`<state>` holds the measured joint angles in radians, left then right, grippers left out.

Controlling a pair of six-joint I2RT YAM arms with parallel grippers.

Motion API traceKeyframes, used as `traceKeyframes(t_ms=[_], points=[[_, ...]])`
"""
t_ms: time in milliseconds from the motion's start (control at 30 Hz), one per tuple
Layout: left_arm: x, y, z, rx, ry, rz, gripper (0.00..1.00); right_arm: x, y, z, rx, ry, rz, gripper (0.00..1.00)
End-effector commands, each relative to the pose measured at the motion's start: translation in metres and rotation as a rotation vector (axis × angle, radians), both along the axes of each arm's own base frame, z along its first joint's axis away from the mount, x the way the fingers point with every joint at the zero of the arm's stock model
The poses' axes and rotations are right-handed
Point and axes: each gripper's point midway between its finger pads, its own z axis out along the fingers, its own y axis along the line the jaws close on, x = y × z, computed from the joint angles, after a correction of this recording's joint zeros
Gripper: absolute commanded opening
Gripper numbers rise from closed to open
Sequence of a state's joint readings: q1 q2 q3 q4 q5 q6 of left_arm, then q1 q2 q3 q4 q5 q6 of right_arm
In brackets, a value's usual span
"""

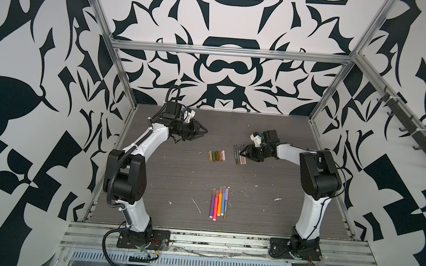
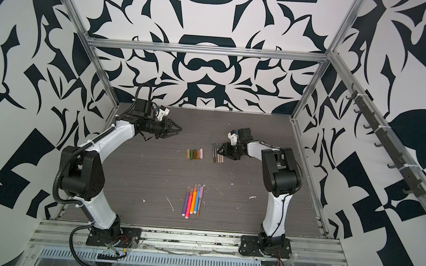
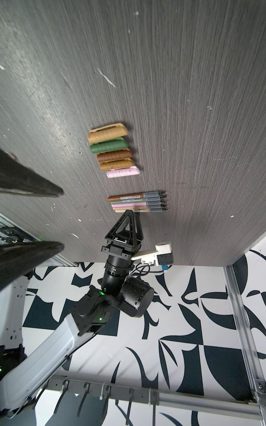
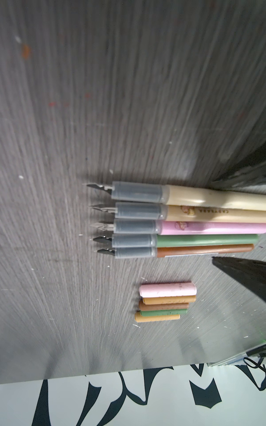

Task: Open the pen caps
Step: 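Lower the cream pen beside the tan pen and open the right gripper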

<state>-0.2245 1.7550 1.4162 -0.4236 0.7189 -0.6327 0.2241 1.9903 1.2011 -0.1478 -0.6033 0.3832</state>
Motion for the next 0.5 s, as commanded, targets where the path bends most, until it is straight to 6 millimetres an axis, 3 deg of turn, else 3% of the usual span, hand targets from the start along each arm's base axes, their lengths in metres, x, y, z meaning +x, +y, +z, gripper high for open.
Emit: traceKeyframes(t_ms=[0, 300, 467], points=[[-0.002, 0.001, 0.004, -0.007, -0.011, -0.002, 0.36, -0.007, 0.003, 0.001, 0.005, 0.025, 0.009, 0.50], [-0.002, 0.001, 0.003, -0.009, -0.006, -0.003, 0.36, -0.005, 0.000, -0.001, -0.018, 0.021, -0.005, 0.51], [-0.002, 0.001, 0.003, -0.009, -0.007, -0.003, 0.36, -0.005, -0.012, -0.001, -0.083, -0.001, -0.045, 0.54]])
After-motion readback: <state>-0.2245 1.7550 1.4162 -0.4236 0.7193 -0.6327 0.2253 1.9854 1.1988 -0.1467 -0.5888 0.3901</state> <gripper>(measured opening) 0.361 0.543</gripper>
